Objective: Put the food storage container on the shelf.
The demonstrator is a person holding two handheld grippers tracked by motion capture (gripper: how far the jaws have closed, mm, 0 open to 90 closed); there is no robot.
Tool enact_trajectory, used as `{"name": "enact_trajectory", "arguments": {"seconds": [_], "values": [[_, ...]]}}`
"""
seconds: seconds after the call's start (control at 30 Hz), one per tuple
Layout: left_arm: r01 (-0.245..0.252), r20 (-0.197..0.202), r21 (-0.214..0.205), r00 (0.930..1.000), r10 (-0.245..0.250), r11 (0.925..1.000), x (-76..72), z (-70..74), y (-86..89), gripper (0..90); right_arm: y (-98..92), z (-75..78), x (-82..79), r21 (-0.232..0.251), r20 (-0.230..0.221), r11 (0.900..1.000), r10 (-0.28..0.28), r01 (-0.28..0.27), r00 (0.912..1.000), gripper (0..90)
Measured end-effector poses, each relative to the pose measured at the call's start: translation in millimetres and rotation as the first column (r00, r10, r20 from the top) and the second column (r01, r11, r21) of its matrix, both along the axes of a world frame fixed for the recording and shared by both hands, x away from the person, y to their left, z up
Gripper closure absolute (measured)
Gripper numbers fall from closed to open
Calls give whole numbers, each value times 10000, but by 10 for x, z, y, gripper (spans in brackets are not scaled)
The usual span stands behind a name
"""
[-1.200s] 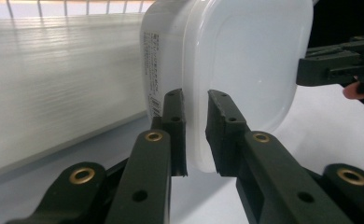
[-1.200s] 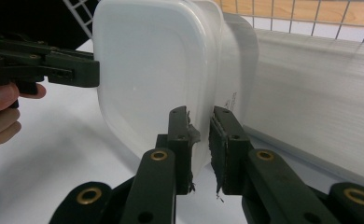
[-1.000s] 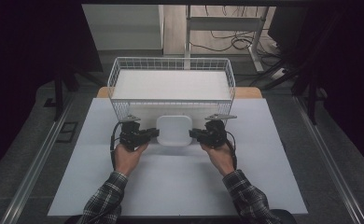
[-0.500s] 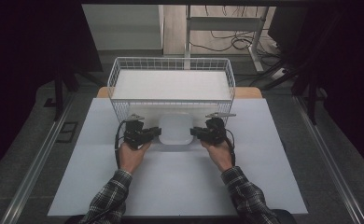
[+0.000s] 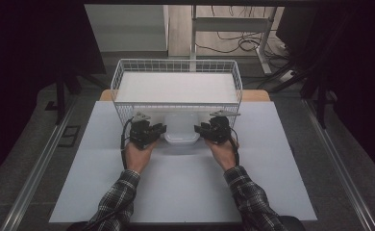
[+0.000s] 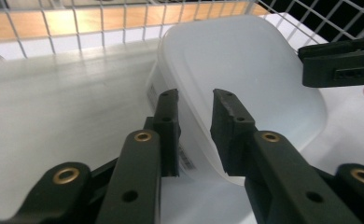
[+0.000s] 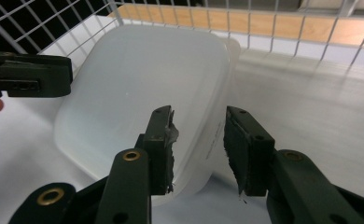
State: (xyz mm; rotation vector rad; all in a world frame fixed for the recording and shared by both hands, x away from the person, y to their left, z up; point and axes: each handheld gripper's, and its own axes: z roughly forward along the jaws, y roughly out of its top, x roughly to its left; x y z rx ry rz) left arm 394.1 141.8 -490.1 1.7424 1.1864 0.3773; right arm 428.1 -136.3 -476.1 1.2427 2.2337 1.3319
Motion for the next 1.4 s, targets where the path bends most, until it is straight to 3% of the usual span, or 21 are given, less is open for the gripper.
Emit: {"name": "enact_trajectory", "arguments": {"seconds": [0.23, 0.27, 0.43, 0.53, 0.73, 0.93, 1.03, 1.27, 1.37, 1.4], "values": [[-490, 407, 438, 9981, 472, 9978, 41, 25, -39, 690, 54, 13, 26, -124, 343, 9998, -178, 182, 9993, 652], [-439, 433, 363, 9982, 423, 9984, 28, 27, -29, 672, 46, 32, 11, -140, 555, 9999, -61, 69, 9984, 652], [-327, 512, -84, 9981, 331, 9994, -81, 38, 40, 606, -6, 78, -22, 49, 612, 9999, 132, -135, 9980, 730], [1, 766, -249, 9971, 18, 9997, -210, 60, 78, 478, -37, 111, -86, 12, 667, 9989, 461, -463, 9967, 819], [474, 886, -404, 9951, -437, 9981, -393, 86, 114, 287, -58, 152, -198, -16, 640, 9950, 994, -995, 9930, 863], [854, 965, -416, 9920, -811, 9955, -667, 38, 165, 184, -24, 164, -329, -155, 589, 9862, 1654, -1648, 9845, 886], [1058, 738, -368, 9920, -1029, 9937, -745, 15, 178, 156, 12, 167, -381, -212, 587, 9820, 1885, -1876, 9803, 886], [1253, 729, -281, 9897, -1230, 9917, -938, -28, 210, 115, 113, 134, -459, -459, 604, 9725, 2311, -2285, 9711, 887], [1329, 795, -177, 9882, -1311, 9910, -1052, -59, 238, 88, 156, 87, -474, -562, 501, 9690, 2434, -2406, 9686, 887], [1283, 879, 65, 9878, -1283, 9917, -1130, -81, 249, 83, 175, 46, -474, -603, 444, 9678, 2473, -2445, 9679, 886]]}}
